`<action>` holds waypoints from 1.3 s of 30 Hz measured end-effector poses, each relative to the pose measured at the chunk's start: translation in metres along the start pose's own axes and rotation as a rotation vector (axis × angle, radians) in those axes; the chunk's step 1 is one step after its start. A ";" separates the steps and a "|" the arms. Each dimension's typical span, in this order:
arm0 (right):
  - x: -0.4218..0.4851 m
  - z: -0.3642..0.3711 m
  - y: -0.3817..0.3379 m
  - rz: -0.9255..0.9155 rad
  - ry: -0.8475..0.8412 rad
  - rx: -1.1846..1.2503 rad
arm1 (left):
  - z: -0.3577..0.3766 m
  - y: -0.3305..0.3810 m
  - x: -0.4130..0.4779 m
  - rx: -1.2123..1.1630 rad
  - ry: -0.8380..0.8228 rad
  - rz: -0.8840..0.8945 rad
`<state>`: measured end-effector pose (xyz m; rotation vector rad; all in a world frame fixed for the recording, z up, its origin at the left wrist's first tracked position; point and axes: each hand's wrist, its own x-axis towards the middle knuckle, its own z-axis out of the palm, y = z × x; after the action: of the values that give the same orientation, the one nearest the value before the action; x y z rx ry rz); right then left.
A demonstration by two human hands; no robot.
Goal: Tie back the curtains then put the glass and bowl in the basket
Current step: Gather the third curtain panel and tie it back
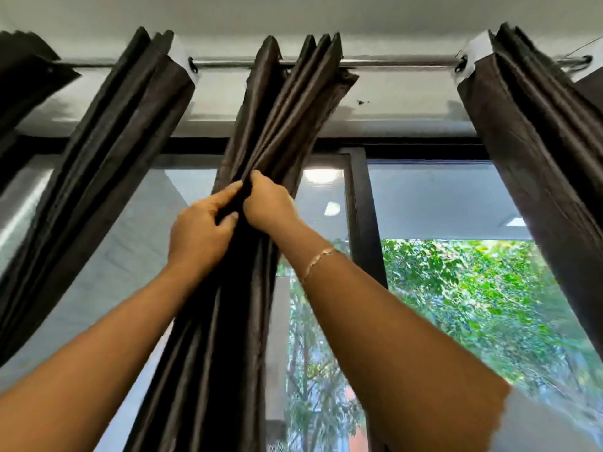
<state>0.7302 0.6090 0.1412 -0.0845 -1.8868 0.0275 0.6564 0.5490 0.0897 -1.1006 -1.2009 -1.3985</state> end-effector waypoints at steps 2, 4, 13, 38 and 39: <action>-0.022 -0.002 0.020 0.044 0.031 0.055 | 0.007 -0.006 -0.019 -0.022 -0.085 -0.021; -0.043 -0.005 0.037 0.084 0.078 0.119 | 0.017 -0.011 -0.039 -0.073 -0.170 -0.076; -0.148 -0.007 0.086 0.195 0.194 0.104 | 0.032 -0.015 -0.149 -0.013 -0.052 -0.323; -0.408 0.063 0.021 0.202 -0.076 0.269 | -0.084 0.017 -0.384 0.243 -0.169 -0.706; -0.413 0.067 0.018 0.220 -0.092 0.312 | -0.085 0.019 -0.385 0.218 -0.155 -0.714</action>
<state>0.7959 0.5981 -0.2723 -0.0772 -1.9351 0.4810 0.7247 0.5031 -0.2964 -0.6506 -1.9297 -1.6604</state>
